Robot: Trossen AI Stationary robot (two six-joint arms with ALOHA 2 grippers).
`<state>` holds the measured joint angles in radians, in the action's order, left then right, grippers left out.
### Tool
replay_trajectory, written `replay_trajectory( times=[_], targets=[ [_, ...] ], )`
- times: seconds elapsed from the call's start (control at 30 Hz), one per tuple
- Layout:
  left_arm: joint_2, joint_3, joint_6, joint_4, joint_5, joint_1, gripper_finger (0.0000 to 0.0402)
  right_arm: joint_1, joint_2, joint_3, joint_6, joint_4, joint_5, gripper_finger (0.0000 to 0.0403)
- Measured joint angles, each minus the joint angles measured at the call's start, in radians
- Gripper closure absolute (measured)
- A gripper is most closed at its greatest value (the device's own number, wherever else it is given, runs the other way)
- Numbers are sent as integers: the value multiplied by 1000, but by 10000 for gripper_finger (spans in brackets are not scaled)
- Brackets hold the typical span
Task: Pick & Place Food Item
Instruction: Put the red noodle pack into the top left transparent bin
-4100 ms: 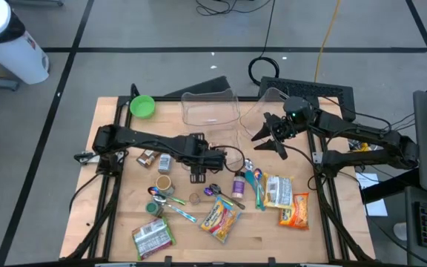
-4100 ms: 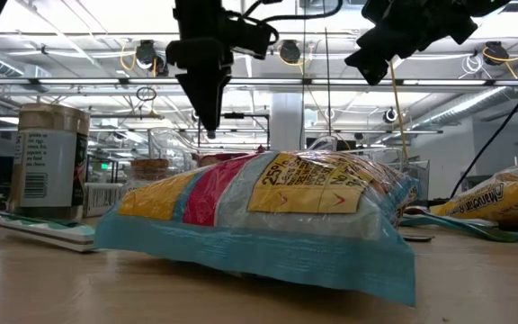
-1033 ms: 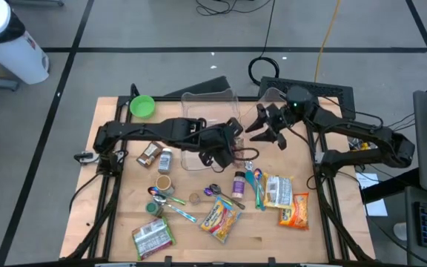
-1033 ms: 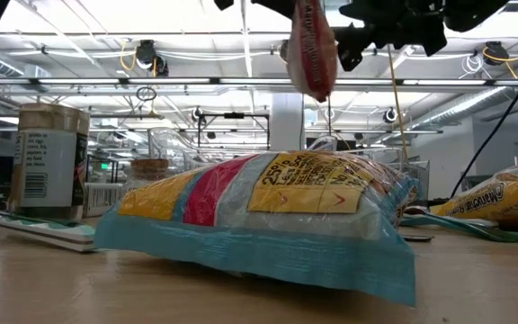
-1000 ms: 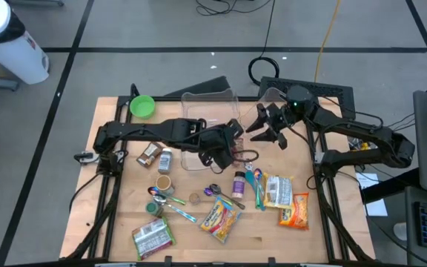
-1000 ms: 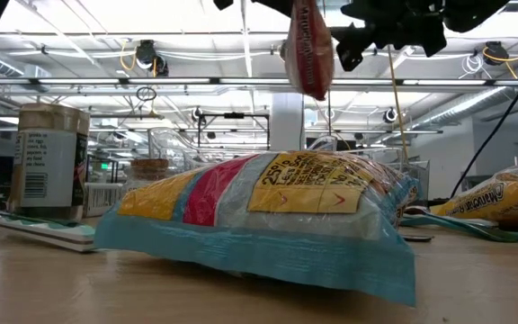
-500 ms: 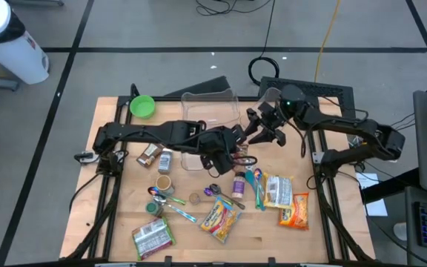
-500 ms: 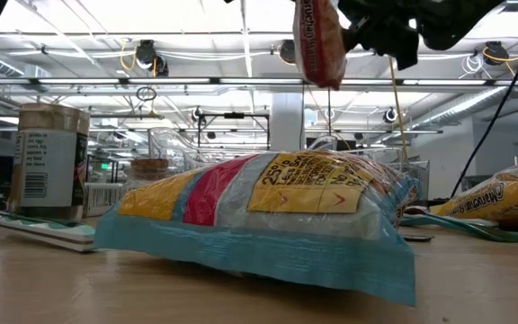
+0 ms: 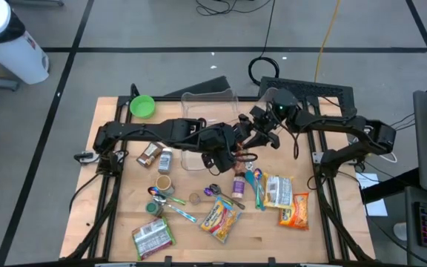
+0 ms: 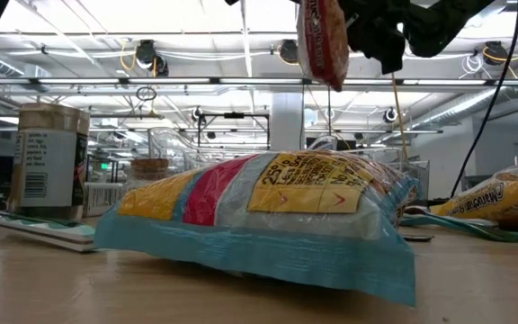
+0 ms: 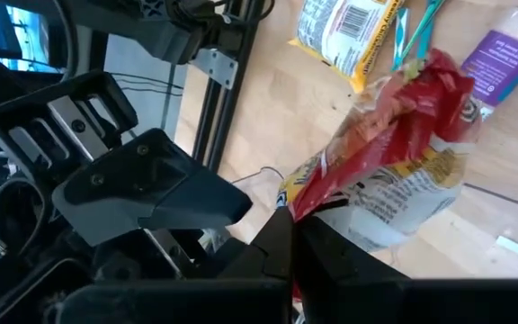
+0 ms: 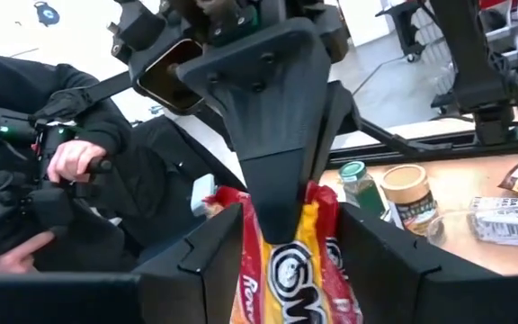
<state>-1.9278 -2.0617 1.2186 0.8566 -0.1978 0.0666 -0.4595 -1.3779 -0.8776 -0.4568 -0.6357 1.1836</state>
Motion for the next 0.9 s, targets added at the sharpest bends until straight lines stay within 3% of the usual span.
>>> replay_trajectory(
  times=[0.17,0.4,0.57,0.77,0.9],
  targets=[
    [0,0,0,-5,0,0,399,3,-1,0,1,0,-1,242],
    [-1,1,-6,-28,-3,4,399,-5,1,0,2,1,-31,292],
    [-1,1,-8,-46,-5,9,400,-25,0,0,-1,-3,-60,307],
    [-1,1,-14,-50,-5,10,399,-17,-1,0,-2,0,-31,313],
    [-1,1,-14,-48,-6,10,399,-14,0,0,-2,0,0,339]
  ],
)
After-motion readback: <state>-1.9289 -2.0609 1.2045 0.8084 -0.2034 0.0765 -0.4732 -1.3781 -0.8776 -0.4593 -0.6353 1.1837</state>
